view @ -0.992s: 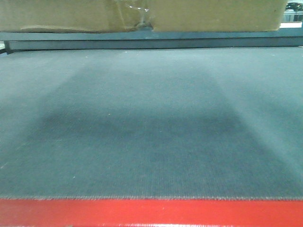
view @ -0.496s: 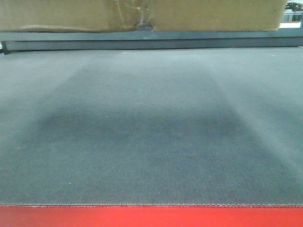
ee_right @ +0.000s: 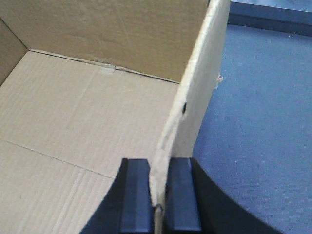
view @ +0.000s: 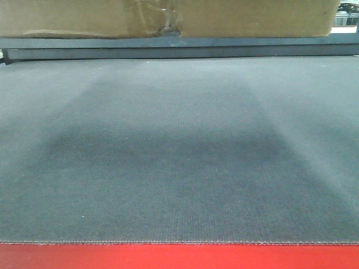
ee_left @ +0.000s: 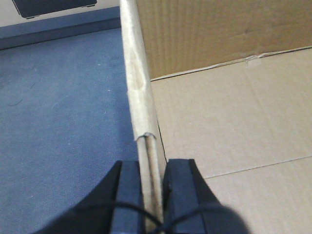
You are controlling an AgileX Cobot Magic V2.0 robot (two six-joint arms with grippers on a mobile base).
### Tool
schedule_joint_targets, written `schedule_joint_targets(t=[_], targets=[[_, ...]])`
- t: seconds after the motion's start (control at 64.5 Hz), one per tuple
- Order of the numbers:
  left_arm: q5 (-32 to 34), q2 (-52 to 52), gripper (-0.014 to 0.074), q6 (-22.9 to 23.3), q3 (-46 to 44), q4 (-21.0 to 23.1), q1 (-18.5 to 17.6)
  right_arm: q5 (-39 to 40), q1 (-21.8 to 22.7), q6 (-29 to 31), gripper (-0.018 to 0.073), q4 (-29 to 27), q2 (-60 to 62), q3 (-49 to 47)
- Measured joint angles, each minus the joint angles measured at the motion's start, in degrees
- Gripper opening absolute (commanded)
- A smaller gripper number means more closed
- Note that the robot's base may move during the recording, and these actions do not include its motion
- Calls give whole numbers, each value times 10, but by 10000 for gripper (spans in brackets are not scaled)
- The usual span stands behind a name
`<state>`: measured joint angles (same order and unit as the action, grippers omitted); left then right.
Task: Grab carton from right shelf to conveyor
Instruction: 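Hold the carton while driving to the red-framed conveyor, then lower the carton onto the grey conveyor belt with both grippers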
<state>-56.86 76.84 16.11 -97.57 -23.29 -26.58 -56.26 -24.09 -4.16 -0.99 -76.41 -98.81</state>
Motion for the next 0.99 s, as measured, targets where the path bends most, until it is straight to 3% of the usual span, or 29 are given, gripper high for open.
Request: schedule_joint_targets(t=[0.357, 0.651, 0.884, 0.992], targets=[[-1, 0, -8, 4, 0, 5, 1, 0, 0, 0, -70, -7, 0, 0], [-9, 35, -8, 10, 29, 86, 74, -1, 0, 1, -70, -25, -54, 0], [35, 94, -8, 10, 91, 91, 96, 1, 0, 1, -70, -25, -151, 0], [38, 117, 38, 10, 96, 91, 99, 2, 0, 1, -59, -24, -186, 0]])
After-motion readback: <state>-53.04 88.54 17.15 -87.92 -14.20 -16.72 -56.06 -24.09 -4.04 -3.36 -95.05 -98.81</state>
